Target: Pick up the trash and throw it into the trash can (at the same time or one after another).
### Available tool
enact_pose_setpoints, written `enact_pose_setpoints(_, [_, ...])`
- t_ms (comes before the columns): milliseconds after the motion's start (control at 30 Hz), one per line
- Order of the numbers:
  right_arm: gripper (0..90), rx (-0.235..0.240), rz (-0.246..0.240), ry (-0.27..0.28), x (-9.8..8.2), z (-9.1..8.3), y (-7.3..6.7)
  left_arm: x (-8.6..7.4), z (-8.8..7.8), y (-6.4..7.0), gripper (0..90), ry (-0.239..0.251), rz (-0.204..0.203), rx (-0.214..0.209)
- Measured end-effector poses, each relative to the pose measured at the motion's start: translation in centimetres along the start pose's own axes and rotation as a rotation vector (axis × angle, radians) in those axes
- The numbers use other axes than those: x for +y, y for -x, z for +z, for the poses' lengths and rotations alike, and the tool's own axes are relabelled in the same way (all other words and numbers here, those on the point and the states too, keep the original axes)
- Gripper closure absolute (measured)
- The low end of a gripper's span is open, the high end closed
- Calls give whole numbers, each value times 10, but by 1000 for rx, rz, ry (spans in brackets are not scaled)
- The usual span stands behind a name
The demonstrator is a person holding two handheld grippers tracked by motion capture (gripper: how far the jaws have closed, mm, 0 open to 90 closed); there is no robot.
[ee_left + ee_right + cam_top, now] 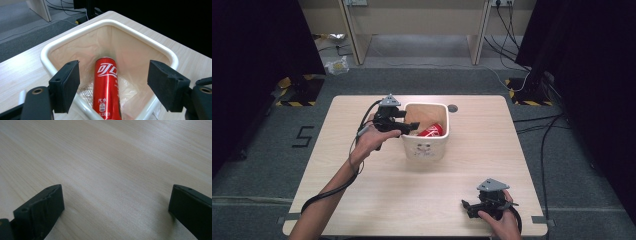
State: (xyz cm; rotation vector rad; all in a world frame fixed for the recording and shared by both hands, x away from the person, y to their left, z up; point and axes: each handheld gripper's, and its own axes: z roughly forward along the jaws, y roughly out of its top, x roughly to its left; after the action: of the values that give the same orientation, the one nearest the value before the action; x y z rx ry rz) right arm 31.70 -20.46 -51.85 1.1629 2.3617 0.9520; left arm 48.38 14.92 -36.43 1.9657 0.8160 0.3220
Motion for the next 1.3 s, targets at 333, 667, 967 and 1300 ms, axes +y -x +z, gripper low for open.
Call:
enact_pose_setpoints(333, [3,0,1,0,0,0,0,-2,-21,-7,243,38,-17,20])
enact_pose_setpoints(667, [3,0,0,-1,0,0,0,-15,-40,-27,200,59,-58,57])
enact_pose_setpoints(967, [3,-1,-2,0,0,0,0,-28,-51,-37,178,71,-79,87])
enact_pose_setpoints(1300, [3,-2,-2,0,0,0,0,-50,-49,-50,166,47,-104,122])
